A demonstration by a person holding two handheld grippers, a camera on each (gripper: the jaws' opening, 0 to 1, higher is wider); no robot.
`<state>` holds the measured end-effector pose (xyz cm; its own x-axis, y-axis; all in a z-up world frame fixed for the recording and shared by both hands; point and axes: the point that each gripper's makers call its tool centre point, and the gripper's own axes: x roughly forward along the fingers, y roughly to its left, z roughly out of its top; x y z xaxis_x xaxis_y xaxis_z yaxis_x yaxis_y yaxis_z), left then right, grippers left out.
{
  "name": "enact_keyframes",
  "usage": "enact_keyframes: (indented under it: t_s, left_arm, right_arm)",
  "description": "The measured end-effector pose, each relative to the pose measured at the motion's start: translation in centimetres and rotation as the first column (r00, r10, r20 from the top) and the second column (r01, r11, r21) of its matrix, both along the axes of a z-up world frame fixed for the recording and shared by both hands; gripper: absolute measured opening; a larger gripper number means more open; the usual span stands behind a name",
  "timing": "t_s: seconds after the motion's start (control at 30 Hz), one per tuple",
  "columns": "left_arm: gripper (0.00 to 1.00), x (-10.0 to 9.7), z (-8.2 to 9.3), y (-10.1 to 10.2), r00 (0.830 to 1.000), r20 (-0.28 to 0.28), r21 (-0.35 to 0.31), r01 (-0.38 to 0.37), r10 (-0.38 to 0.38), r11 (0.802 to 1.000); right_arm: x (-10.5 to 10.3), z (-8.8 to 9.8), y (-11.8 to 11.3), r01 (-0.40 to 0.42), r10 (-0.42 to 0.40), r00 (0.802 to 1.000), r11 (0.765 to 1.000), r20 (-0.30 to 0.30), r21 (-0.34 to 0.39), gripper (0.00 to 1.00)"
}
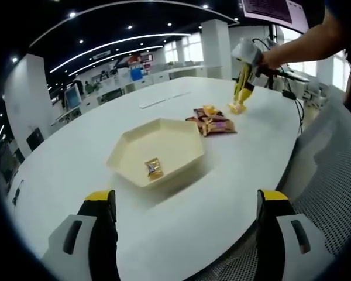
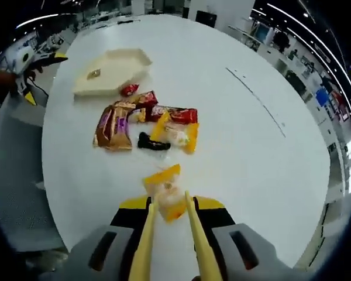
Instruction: Place the target food into the container with the food tongs after gripping and lifting it, then release it inside without dropping or visibly crushing the food.
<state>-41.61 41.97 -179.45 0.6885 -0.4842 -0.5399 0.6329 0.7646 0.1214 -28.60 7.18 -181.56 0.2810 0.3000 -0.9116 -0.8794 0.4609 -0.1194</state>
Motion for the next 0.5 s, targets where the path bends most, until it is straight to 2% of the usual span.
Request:
enact_keyframes:
  t_s: [0.1,0.23,0.33,0.43,0.5]
  left_arm:
    - [0.96,0.0,0.0,0.0,1.0,0.0,0.0,0.0,0.0,1.0]
    - [0.95,0.0,0.0,0.1,1.0,-0.002,0.002,-0.001,0.001,1.0]
    - [0.95,0.0,0.0,0.1,1.0,-0.003,0.003,-0.003,0.003,1.0]
    - [0.95,0.0,-0.1,0.1,1.0,-0.005,0.003,-0.002,0.002,1.0]
    - [0.95,0.0,-0.1,0.1,1.0,-0.005,0.003,-0.001,0.001,1.0]
  right_arm:
    - [0.2,-0.2,0.7,-0.057,0.057,0.998,0.998,0.002,0.0,0.27]
    - [-0.3,-1.0,1.2,-0.109,0.108,0.994,0.994,-0.031,-0.026,0.27]
    - [-0.2,-1.4,1.5,-0.149,0.148,0.989,0.988,-0.015,-0.052,0.28]
    - [0.0,-1.3,2.0,-0.158,0.158,0.987,0.986,-0.013,-0.047,0.29]
    - [-0.2,-2.4,1.5,-0.219,0.217,0.976,0.969,-0.03,-0.112,0.29]
